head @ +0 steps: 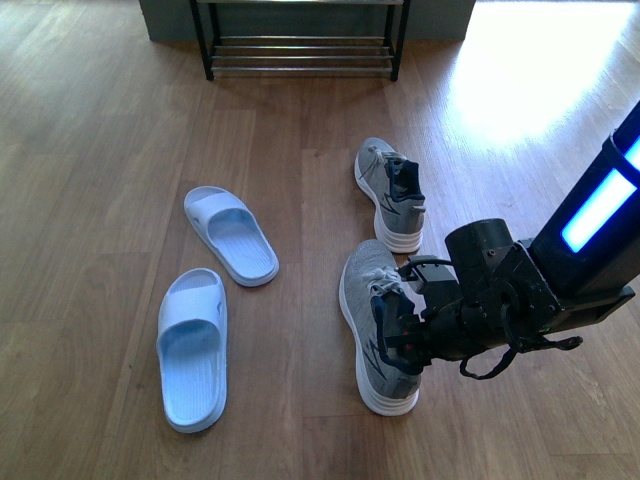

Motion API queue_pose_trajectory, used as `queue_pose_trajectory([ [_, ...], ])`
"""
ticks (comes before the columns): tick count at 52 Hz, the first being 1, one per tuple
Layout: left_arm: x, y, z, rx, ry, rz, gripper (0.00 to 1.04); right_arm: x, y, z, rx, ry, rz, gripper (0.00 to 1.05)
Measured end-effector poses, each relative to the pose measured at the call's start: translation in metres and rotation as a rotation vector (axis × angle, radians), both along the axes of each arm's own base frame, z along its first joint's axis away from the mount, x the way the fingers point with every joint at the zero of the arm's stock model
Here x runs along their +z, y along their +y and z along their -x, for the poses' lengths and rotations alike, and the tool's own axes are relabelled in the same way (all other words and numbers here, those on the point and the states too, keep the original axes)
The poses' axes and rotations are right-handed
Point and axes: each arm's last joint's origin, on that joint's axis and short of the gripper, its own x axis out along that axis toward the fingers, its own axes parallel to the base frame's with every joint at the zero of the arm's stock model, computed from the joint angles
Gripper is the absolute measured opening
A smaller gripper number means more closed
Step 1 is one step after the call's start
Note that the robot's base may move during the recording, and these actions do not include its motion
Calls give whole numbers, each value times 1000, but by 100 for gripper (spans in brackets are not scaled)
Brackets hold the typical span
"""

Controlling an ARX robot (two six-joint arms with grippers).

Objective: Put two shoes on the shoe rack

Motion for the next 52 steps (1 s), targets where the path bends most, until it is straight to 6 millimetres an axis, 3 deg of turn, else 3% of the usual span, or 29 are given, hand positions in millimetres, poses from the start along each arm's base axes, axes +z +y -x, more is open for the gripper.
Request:
queue_pose_trajectory([
  [5,0,0,0,0,0,0,95,0,-3,4,-2,0,-8,2],
  [14,0,0,0,0,0,0,95,9,-8,20,16,2,-7,1],
  [18,0,0,0,0,0,0,95,22,-14,24,-6,-20,-9,1],
  [27,0,0,0,0,0,0,95,72,-34,23,-93,-118,-25,1],
  [31,0,0,0,0,0,0,95,103,-49,26,-152,-170,-37,1],
  [36,0,0,0,0,0,0,95,143,-74,38,-246,-231,-47,1],
  [48,0,0,0,0,0,0,95,198,-118,65,-372,-315,-65,1],
  [52,0,0,0,0,0,0,95,229,-139,83,-423,-369,-93,1],
])
